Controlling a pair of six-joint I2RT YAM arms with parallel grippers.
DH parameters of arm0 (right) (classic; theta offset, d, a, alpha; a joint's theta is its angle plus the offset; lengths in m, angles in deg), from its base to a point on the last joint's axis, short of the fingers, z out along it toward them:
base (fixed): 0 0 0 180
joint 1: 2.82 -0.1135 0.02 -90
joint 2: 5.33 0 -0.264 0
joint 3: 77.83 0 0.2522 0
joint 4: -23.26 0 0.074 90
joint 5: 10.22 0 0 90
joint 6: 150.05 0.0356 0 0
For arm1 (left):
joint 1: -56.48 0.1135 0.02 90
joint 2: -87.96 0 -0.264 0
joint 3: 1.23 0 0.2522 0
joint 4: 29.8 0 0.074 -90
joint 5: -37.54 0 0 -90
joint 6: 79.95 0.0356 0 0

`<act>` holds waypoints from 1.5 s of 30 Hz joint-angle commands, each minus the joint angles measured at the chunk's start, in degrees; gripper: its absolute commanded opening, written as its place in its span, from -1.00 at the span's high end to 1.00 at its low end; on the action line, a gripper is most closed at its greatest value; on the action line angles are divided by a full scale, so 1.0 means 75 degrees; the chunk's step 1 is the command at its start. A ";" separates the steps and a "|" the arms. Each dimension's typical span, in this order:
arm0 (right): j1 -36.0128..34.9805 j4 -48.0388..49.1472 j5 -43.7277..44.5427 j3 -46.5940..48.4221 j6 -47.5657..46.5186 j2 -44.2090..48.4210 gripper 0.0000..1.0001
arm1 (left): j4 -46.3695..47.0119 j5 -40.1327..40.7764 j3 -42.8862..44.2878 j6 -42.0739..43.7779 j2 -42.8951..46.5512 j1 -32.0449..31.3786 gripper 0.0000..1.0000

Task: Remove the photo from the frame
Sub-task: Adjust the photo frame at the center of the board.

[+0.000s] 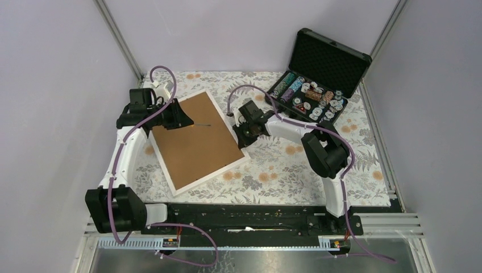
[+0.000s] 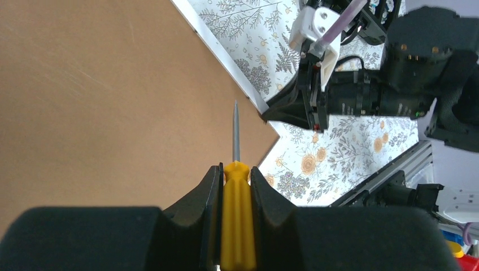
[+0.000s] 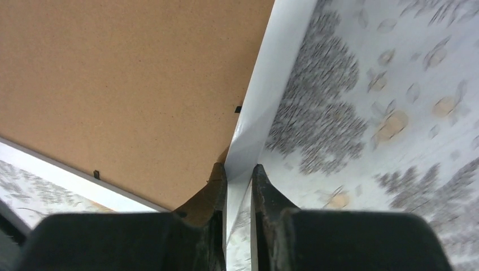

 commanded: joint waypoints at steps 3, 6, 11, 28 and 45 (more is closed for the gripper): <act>0.0651 -0.0657 -0.0150 0.0870 -0.3933 -0.0793 0.99 | 0.0005 -0.1005 -0.0017 0.0352 -0.0222 0.0339 1.00; 0.0794 -0.0776 -0.0393 0.1203 -0.5024 -0.1023 0.99 | 0.0005 -0.1036 0.0012 0.0390 -0.0239 0.0354 1.00; 0.0836 -0.0834 -0.1288 0.1776 -0.6307 -0.1426 0.89 | -0.0008 -0.1402 -0.0117 0.0614 -0.0305 0.0353 1.00; 0.0426 -0.1392 -0.2410 0.4119 -0.8166 -0.2802 0.54 | 0.0044 -0.2636 -0.0937 0.1409 -0.1265 0.0339 1.00; 0.0776 0.0982 0.1106 -0.0283 0.2088 0.1076 -0.29 | 0.0769 -0.2720 -0.1169 0.0355 -0.0497 0.1081 1.00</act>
